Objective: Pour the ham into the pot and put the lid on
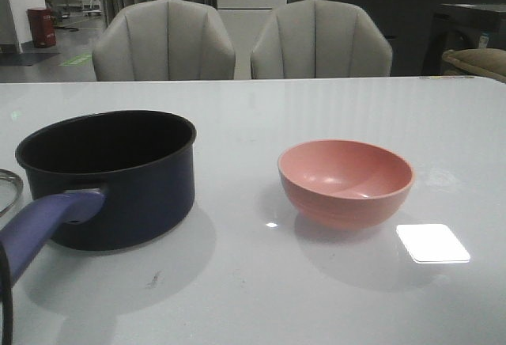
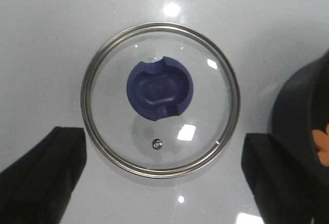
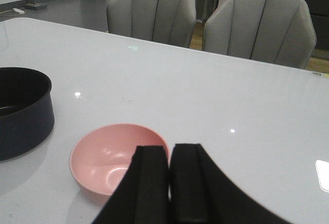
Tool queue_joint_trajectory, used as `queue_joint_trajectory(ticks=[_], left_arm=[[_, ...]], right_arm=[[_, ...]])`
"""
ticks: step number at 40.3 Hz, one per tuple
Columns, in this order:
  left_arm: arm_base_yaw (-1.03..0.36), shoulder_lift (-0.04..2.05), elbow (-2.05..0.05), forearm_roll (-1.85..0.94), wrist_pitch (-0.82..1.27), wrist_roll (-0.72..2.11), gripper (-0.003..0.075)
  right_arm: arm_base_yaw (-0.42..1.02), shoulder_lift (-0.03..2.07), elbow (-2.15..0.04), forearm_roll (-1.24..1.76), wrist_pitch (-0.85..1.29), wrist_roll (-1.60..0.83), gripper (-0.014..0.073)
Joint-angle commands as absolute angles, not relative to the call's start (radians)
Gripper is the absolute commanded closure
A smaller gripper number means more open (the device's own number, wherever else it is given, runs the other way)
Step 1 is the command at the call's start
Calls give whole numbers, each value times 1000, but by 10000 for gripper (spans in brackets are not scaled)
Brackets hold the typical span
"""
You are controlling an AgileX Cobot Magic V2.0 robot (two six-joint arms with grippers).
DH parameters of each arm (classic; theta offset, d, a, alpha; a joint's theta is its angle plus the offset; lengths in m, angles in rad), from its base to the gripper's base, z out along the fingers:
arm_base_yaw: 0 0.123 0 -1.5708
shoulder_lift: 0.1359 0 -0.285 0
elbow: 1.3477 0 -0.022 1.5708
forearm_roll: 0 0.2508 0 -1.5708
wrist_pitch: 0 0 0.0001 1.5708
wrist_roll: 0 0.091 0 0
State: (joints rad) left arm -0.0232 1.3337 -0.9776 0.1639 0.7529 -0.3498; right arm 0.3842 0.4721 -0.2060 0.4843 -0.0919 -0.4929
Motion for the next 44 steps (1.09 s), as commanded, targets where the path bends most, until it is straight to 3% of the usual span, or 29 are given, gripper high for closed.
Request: queue_joint_trajectory(ticks=[1, 22, 28, 44], left_arm=[[1, 1376, -1054, 134, 756, -309, 76], [42, 1682, -1282, 35, 937, -215, 76], [83, 1707, -1299, -70, 933, -144, 76], [83, 1723, -1303, -31, 875, -144, 76]], right_arm=[[385, 471, -233, 489, -160, -499, 434], [385, 471, -233, 489, -160, -499, 434], [385, 471, -233, 489, -160, -499, 434], [385, 471, -233, 489, -160, -499, 434]])
